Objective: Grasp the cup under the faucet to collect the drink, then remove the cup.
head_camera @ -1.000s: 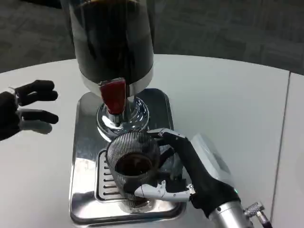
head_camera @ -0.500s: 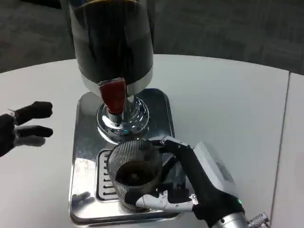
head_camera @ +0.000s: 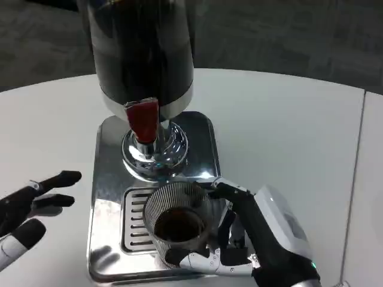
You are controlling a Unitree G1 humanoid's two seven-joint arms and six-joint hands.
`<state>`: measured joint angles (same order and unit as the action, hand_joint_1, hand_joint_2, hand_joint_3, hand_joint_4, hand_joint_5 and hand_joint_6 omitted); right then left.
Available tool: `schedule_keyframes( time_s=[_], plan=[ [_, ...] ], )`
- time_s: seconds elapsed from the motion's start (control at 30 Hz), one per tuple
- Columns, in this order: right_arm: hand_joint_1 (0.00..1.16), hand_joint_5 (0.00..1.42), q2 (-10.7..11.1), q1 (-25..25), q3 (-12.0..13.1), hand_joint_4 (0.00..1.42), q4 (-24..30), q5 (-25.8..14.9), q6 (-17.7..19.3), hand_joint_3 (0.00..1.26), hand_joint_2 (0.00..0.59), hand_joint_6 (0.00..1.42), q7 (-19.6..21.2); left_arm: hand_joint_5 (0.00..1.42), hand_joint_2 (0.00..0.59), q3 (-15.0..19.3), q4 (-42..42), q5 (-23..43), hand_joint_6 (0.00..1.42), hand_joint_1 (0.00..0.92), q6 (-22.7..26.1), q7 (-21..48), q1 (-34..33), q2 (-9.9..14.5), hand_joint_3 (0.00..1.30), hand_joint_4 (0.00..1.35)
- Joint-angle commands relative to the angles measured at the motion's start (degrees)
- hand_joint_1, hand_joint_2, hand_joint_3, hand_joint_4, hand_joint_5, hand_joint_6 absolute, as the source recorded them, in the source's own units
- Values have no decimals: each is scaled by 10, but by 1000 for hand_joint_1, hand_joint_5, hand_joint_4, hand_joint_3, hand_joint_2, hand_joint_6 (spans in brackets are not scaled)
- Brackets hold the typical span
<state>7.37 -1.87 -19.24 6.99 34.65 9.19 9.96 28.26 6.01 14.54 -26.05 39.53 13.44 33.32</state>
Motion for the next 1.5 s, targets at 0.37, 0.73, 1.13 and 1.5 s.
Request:
schedule_keyframes(
  time_s=[0.37,0.73,1.13,1.5],
  plan=[
    [1085,1077,-2,40,13,895,53,-3,30,833,219,1247,20,202,132,-36,10,-47,206,0,-48,-29,39,-11,200,79],
    [1082,1094,-8,73,16,907,82,-13,31,832,229,1252,20,154,132,-55,21,-86,156,0,-70,-55,46,-7,172,50],
    [1081,1097,-5,137,16,907,143,-17,32,832,230,1268,10,36,132,-83,23,-148,64,0,-115,-84,57,-9,90,0],
    [1081,1097,4,195,11,907,191,-14,38,832,230,1268,1,0,132,-102,38,-199,0,0,-165,-119,95,-15,1,0]
  ],
)
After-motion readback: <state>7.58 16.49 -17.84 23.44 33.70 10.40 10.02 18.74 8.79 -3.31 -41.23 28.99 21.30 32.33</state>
